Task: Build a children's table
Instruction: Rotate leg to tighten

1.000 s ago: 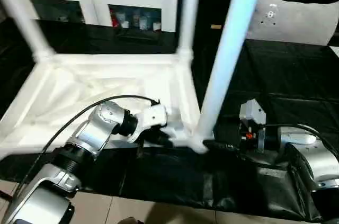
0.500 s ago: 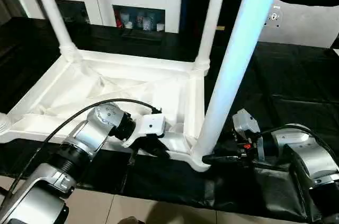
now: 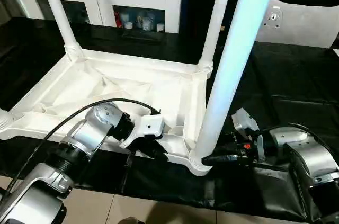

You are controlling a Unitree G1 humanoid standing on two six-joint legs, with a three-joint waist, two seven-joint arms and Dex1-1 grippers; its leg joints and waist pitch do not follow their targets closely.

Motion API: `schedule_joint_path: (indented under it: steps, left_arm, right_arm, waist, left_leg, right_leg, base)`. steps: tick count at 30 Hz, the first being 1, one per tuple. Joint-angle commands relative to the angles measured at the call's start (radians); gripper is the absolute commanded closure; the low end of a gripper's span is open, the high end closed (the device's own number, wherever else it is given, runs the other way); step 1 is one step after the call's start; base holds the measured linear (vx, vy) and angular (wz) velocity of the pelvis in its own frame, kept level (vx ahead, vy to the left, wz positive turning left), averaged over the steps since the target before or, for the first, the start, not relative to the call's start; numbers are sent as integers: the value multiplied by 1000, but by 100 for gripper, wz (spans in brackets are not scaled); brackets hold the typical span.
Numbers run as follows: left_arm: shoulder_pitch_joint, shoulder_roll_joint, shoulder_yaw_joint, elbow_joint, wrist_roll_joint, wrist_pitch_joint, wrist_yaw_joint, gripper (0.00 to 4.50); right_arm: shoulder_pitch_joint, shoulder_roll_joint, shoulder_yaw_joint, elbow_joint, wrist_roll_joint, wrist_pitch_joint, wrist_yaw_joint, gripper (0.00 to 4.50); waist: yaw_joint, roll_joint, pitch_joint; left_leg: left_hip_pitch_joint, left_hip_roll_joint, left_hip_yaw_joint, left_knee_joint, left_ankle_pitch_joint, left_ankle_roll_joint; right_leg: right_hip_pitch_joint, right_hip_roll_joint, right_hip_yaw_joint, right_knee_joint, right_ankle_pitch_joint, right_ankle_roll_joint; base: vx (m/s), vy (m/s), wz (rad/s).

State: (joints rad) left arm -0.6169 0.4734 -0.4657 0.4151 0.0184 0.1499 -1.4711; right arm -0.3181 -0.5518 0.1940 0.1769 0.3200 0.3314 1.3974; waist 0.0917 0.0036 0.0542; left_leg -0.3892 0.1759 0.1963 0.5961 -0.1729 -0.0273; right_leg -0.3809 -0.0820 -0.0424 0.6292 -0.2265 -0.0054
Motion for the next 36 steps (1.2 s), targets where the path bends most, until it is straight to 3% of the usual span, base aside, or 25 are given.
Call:
schedule_joint_path:
  steps: [1,5,11,14,16,19,20,22,23,24,25,26,28,33,36]
  left_arm:
    - [16,-19,0,-26,2,63,30,450]
    - [26,-38,14,-56,-5,121,74,450]
    - [34,-132,55,-79,5,235,254,450]
    - [20,-215,82,-65,35,309,407,450]
    - [-1,-264,101,-38,52,332,495,450]
    - [-19,-303,118,-16,63,346,564,450]
    - [-44,-352,136,21,78,343,650,450]
    - [-56,-372,138,39,86,337,683,450]
    - [-62,-381,138,48,90,333,694,450]
    - [-68,-393,136,56,104,328,706,450]
    - [-68,-393,132,58,110,325,706,450]
    - [-67,-389,127,59,115,317,702,450]
    - [-62,-376,118,60,120,297,688,450]
    - [-40,-319,98,74,115,194,603,450]
    - [-17,-263,81,80,114,124,516,450]
  right_arm:
    - [18,27,-1,-66,82,79,-2,250]
    - [46,43,1,-115,91,125,-53,250]
    - [83,147,11,-129,0,143,-281,250]
    - [61,281,-11,-65,-93,154,-533,250]
    - [36,362,-41,-20,-123,159,-685,252]
    - [19,419,-64,10,-134,168,-797,252]
    - [-7,478,-83,59,-170,140,-911,252]
    - [-24,512,-106,90,-172,117,-966,252]
    - [-33,527,-120,105,-171,103,-990,252]
    - [-43,555,-150,122,-175,71,-1020,219]
    - [-42,559,-157,123,-182,52,-1027,199]
    - [-39,560,-163,121,-185,37,-1030,185]
    - [-28,552,-169,109,-182,21,-1029,173]
    - [2,497,-213,79,-170,-55,-999,124]
    - [27,415,-239,39,-148,-102,-895,93]
  waist:
    - [-2,-4,-65]
    - [-5,-4,-61]
    - [-19,-9,-55]
    - [-52,-11,-50]
    - [-67,-16,-51]
    - [-77,-15,-49]
    - [-84,-13,-47]
    - [-87,-8,-50]
    - [-89,-9,-51]
    - [-88,-1,-55]
    - [-88,-2,-58]
    - [-87,-4,-63]
    - [-86,-3,-63]
    - [-78,-2,-66]
    - [-69,-1,-70]
  left_leg:
    - [30,63,-23,-67,-172,48]
    - [32,64,-24,-72,-208,30]
    - [32,59,-28,-78,-267,-12]
    - [29,53,-36,-83,-321,-45]
    - [25,49,-41,-83,-346,-49]
    - [35,48,-43,-83,-384,-48]
    - [35,47,-42,-83,-399,-50]
    - [40,46,-46,-83,-421,-58]
    - [36,47,-46,-85,-419,-56]
    - [34,49,-46,-91,-402,-51]
    - [33,50,-45,-91,-390,-48]
    - [27,52,-43,-93,-345,-38]
    - [27,52,-37,-91,-312,-14]
    - [23,50,-29,-84,-258,19]
    - [22,52,-27,-78,-191,52]
  right_leg:
    - [33,-68,39,-72,-76,-269]
    - [31,-70,41,-80,-139,-254]
    - [25,-71,44,-90,-262,-216]
    - [19,-71,39,-101,-380,-181]
    - [23,-72,37,-107,-436,-157]
    - [11,-71,36,-121,-482,-131]
    - [6,-69,36,-122,-489,-131]
    - [5,-70,34,-127,-500,-122]
    - [7,-70,35,-126,-484,-122]
    - [12,-68,35,-121,-409,-131]
    - [13,-66,35,-119,-366,-138]
    - [20,-63,35,-110,-268,-156]
    - [20,-61,35,-106,-187,-182]
    - [25,-66,37,-106,-145,-201]
    - [33,-65,35,-97,-40,-225]
  base:
    - [0,0,0]
    - [0,0,0]
    - [0,0,0]
    - [0,0,0]
    - [0,0,0]
    - [0,0,0]
    - [0,0,0]
    - [0,0,0]
    - [0,0,0]
    - [0,0,0]
    - [0,0,0]
    - [0,0,0]
    - [0,0,0]
    - [0,0,0]
    - [0,0,0]
